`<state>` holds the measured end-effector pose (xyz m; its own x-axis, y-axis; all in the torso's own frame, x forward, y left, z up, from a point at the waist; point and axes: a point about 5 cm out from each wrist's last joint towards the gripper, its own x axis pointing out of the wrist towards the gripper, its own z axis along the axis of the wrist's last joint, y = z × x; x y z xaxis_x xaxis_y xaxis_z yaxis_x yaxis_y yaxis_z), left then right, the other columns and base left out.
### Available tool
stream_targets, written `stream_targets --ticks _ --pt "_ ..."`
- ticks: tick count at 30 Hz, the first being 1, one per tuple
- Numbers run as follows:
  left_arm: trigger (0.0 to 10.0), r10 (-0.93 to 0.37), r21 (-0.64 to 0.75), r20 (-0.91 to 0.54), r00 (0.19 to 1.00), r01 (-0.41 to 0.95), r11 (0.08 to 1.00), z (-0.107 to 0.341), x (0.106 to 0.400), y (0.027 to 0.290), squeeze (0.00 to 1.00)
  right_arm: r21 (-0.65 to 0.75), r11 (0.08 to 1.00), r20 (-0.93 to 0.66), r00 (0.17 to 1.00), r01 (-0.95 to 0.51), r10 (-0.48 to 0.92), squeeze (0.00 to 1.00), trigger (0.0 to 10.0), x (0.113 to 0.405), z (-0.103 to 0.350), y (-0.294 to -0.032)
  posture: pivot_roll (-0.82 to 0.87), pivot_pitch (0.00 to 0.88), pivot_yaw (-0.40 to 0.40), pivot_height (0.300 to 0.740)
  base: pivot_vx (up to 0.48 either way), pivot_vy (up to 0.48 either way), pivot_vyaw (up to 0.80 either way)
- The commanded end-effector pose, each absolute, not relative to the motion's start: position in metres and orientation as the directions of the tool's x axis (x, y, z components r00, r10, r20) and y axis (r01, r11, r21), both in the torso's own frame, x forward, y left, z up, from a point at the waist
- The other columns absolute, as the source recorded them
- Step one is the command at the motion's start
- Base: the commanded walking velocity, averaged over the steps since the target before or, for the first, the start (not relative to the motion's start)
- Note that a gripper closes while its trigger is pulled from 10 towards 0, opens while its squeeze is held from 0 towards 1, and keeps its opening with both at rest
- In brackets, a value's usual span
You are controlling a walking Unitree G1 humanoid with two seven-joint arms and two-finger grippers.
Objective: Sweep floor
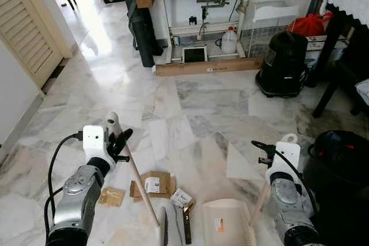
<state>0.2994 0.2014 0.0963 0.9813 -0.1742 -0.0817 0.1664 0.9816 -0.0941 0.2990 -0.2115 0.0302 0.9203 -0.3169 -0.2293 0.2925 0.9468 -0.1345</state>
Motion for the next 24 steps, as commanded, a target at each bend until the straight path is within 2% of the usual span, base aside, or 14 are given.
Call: stream_targets --ticks 1,11,24 --pt "10.0 -0.187 -0.093 -0.069 0.98 0.181 0.979 0.103 0.303 0.203 0.0 -0.113 0.957 -0.23 0.93 0.267 -0.287 0.0 10.0 0.303 0.031 -0.203 0.12 0.034 0.096 0.74 0.0 0.0 0.0" --pt "10.0 -0.163 -0.061 -0.076 0.984 0.159 0.985 0.097 0.307 0.201 0.0 -0.111 0.959 -0.231 0.932 0.26 -0.279 0.0 10.0 0.303 0.032 -0.203 0.1 0.044 0.091 0.74 0.0 0.0 0.0" --pt "10.0 -0.207 -0.138 -0.138 0.969 0.188 0.972 0.079 0.317 0.186 0.0 -0.117 0.958 -0.226 0.932 0.264 -0.284 0.0 10.0 0.301 0.033 -0.207 0.07 0.051 0.093 0.74 0.0 0.0 0.0"
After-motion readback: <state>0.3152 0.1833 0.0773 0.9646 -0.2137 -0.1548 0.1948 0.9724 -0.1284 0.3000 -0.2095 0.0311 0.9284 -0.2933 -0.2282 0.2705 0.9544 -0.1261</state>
